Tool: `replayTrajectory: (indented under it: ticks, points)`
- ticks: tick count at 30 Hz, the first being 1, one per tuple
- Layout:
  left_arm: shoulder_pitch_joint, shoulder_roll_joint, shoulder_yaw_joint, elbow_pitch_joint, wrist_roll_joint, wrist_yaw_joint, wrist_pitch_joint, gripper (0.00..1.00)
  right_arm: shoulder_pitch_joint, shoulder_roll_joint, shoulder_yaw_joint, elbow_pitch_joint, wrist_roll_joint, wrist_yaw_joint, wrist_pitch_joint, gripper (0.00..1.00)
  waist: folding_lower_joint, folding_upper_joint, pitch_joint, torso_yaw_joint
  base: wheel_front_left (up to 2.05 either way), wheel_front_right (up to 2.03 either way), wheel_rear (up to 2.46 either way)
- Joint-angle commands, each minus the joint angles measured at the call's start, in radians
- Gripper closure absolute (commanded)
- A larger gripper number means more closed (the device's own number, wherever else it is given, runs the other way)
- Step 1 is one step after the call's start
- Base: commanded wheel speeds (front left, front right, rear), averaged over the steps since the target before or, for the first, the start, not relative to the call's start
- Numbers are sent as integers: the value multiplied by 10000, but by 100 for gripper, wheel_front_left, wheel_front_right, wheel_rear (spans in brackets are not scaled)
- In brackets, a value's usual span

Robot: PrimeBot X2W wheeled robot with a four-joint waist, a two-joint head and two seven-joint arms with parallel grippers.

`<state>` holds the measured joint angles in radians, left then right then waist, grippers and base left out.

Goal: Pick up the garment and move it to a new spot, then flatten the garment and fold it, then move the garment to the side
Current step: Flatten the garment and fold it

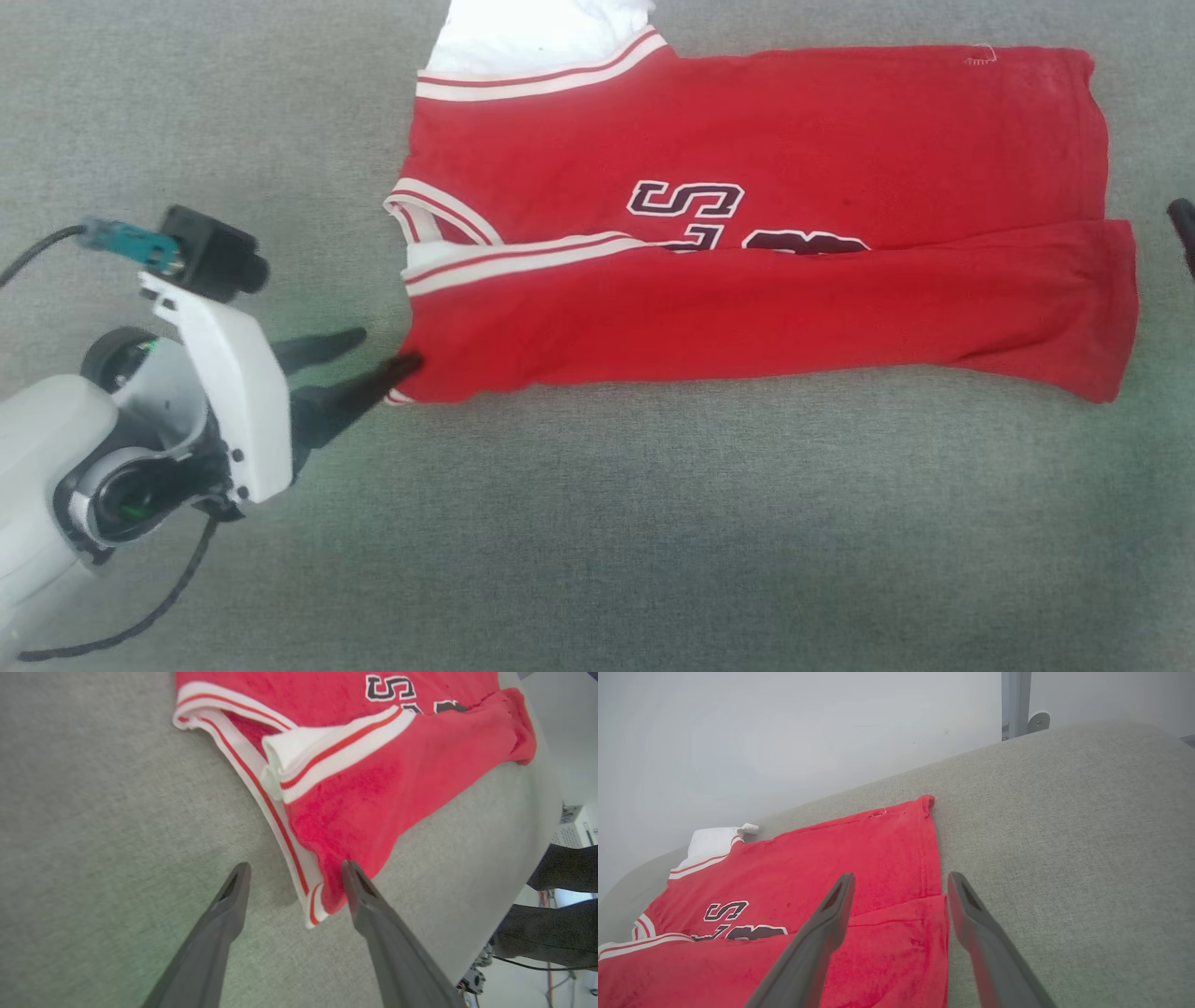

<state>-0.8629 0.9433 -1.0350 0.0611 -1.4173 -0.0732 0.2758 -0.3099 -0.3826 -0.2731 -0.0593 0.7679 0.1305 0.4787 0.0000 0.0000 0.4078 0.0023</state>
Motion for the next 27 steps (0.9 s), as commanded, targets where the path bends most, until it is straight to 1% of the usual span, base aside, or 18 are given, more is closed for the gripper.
replayTrajectory:
  ticks: [1, 3, 5, 7, 9, 13, 15, 17, 18, 20, 22, 27]
  points:
    - [-182, -12, -41, -88, -156, 173, 316, 0, 69, 16, 57, -28, 57, 4, 10, 0, 0, 0, 27, -40, 0, 0, 0]
    - [-281, -46, -204, -185, -184, 371, 800, 0, 40, 53, 159, -46, 67, 4, 28, 0, 0, 0, 87, -138, 0, 0, 0]
    - [-311, -210, -255, -141, -402, 526, 1082, 0, 14, 60, 241, -66, 96, 4, 58, 0, 0, 0, 164, -251, 0, 0, 0]
    - [-380, -259, -404, 32, -304, 576, 1349, 0, -33, 53, 278, -63, 129, 4, 59, 0, 0, 0, 253, -365, 0, 0, 0]
    - [-346, -419, -533, 324, -423, 541, 1591, 0, -75, 67, 274, -69, 142, 4, 29, 0, 0, 0, 332, -478, 0, 0, 0]
    - [-186, -843, -698, 1013, -859, 328, 2067, 0, -124, 79, 280, -72, 149, 2, 26, 0, 0, 0, 464, -652, 0, 0, 0]
    - [-213, -996, -807, 1367, -906, 256, 2270, 0, -186, 28, 284, -36, 183, 4, 18, 0, 0, 0, 520, -712, 0, 0, 0]
    - [-212, -1174, -916, 1637, -921, 157, 2446, 68, -204, -6, 274, -22, 175, 4, 28, 0, 0, 0, 557, -744, 0, 0, 0]
    - [-203, -1270, -939, 1724, -1009, 108, 2541, 100, -191, -27, 304, -38, 144, 4, 99, 0, 0, 0, 573, -759, 0, 0, 0]
    - [-250, -1420, -965, 1775, -1115, -26, 2688, 100, -162, -182, 464, -106, 24, 4, 301, 0, 0, 0, 600, -778, 0, 0, 0]
    - [-305, -1455, -941, 1803, -1082, -78, 2723, 100, -62, -443, 752, -185, -64, 4, 683, 0, 0, 0, 617, -780, 0, 0, 0]
    - [-386, -1498, -900, 1860, -949, -227, 2596, 100, 134, -1413, 1570, -376, -252, 2, 2248, 0, 0, 0, 666, -714, 0, 0, 0]
